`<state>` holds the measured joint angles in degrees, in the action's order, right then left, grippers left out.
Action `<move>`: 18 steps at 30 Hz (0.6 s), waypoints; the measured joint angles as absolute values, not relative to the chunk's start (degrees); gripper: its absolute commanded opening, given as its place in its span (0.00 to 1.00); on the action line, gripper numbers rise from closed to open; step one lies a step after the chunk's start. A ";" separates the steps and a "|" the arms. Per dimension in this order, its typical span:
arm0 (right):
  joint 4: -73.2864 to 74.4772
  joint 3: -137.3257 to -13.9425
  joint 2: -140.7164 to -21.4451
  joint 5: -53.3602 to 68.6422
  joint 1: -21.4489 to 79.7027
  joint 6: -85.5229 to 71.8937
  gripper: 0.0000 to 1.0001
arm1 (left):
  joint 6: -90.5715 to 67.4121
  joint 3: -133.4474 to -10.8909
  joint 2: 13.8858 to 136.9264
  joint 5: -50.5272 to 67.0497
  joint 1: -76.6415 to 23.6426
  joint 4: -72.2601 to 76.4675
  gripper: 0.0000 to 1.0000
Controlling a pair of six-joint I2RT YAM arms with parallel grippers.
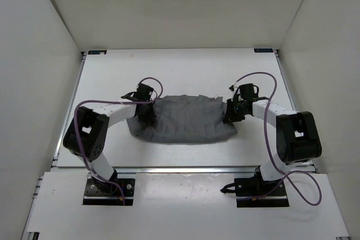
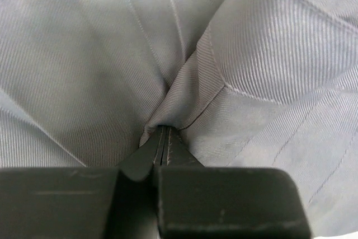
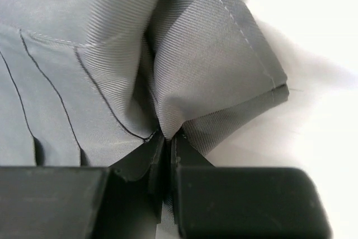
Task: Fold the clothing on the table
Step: Fold the skirt
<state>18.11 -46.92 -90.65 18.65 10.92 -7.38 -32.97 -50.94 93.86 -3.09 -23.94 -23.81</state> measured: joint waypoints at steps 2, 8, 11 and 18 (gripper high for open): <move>19.79 -48.18 -90.45 18.06 7.27 -7.01 0.02 | -32.38 -54.87 97.41 -1.76 -25.32 -23.59 0.00; 24.36 -56.95 -90.17 17.21 2.24 -5.17 0.01 | -31.33 -66.63 107.53 4.16 -29.32 -23.31 0.00; 25.80 -62.87 -90.15 17.56 4.47 -4.56 0.00 | -31.38 -71.33 111.53 7.27 -30.41 -22.98 0.00; 25.80 -73.56 -90.15 23.64 13.85 -6.57 0.01 | -33.71 -73.56 115.11 15.03 -29.87 -18.59 0.00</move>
